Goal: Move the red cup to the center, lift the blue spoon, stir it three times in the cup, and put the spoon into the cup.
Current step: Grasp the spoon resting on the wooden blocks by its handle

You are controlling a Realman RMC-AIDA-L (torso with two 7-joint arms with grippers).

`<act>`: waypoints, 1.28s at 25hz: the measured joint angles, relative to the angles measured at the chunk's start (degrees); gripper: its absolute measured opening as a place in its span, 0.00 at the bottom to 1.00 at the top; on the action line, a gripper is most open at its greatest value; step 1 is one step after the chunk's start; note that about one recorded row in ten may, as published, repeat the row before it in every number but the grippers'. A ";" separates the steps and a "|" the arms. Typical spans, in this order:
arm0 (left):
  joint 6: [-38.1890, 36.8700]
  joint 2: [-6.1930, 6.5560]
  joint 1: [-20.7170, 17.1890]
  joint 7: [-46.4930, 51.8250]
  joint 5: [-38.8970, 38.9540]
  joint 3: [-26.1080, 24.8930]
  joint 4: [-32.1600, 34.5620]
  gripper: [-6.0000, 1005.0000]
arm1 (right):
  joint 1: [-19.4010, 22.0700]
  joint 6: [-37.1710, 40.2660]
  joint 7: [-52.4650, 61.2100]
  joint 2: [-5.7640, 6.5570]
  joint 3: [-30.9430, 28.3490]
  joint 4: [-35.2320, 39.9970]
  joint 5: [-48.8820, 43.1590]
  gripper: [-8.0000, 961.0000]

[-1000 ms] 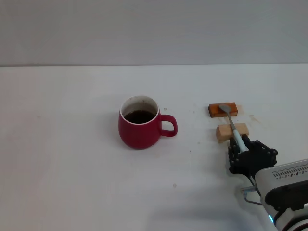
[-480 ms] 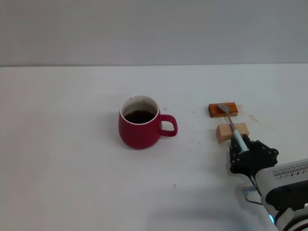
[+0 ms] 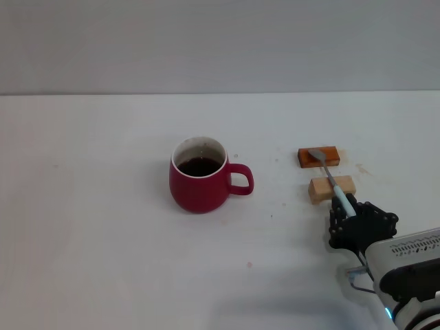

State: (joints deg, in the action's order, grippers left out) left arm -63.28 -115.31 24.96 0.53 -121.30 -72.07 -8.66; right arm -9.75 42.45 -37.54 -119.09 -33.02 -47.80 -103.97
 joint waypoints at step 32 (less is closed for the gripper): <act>-0.28 -0.09 -0.39 0.00 -0.07 0.00 -0.18 0.86 | 0.18 0.10 -1.14 0.09 0.29 -0.01 -0.15 0.18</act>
State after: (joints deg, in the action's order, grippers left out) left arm -63.56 -115.40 24.57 0.52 -121.37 -72.07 -8.84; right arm -9.57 42.54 -38.67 -119.00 -32.73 -47.81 -104.12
